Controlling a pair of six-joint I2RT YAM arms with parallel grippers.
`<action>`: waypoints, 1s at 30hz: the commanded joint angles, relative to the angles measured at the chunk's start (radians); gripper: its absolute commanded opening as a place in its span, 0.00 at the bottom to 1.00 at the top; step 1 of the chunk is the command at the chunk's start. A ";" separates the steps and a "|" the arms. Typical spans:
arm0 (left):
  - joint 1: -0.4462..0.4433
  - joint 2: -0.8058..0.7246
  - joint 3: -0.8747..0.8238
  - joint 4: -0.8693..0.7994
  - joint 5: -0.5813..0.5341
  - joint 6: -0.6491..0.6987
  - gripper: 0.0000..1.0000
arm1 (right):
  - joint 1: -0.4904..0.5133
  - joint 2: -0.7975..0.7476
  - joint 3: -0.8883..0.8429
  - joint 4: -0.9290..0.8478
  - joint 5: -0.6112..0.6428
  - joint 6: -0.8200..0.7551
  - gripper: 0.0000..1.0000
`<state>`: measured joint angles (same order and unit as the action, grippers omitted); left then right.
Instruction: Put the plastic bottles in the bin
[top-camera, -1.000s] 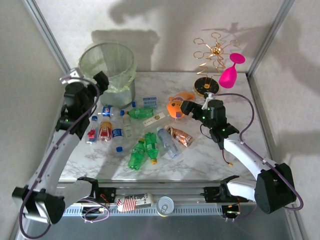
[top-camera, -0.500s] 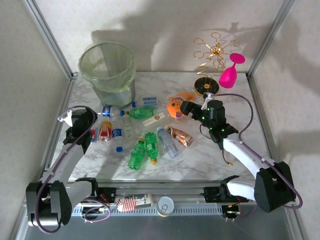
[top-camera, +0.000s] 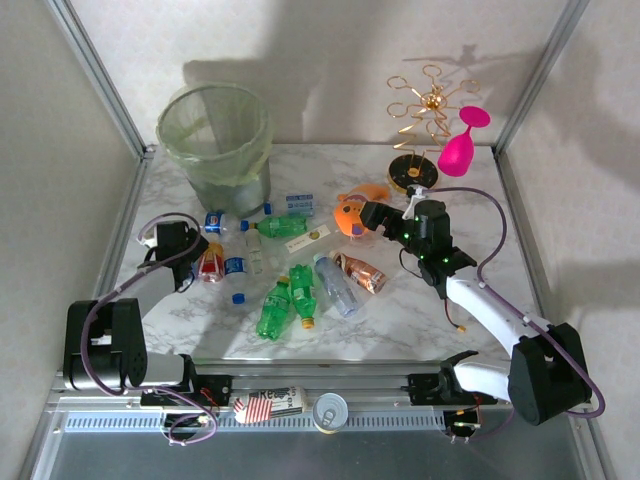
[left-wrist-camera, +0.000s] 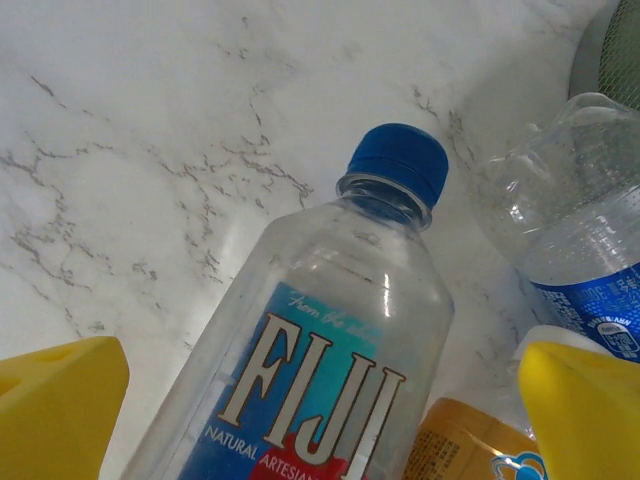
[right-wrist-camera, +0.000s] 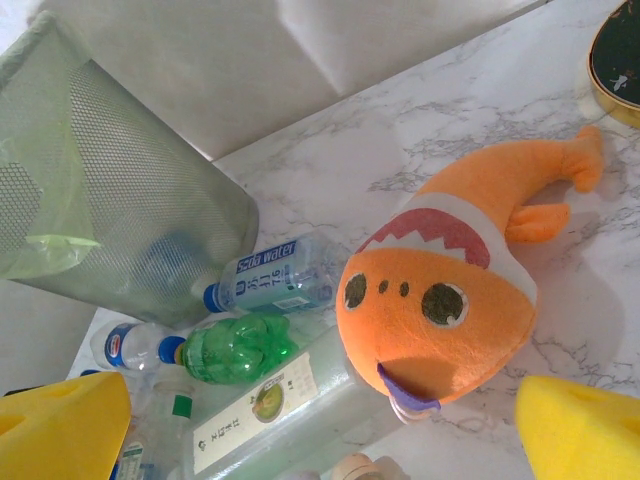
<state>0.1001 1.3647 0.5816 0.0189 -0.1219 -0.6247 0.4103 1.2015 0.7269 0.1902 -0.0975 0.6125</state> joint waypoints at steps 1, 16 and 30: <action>0.006 0.014 0.023 -0.011 0.016 0.016 1.00 | -0.005 -0.012 -0.017 0.011 0.015 -0.013 0.99; 0.005 0.087 0.012 -0.019 -0.029 0.005 0.95 | -0.005 -0.025 -0.029 0.005 0.031 -0.017 0.99; 0.012 0.148 0.026 -0.031 -0.079 0.010 0.72 | -0.005 -0.037 -0.032 -0.012 0.048 -0.017 0.99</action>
<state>0.1028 1.5101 0.5938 0.0257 -0.1799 -0.6231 0.4103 1.1866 0.7120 0.1871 -0.0711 0.6121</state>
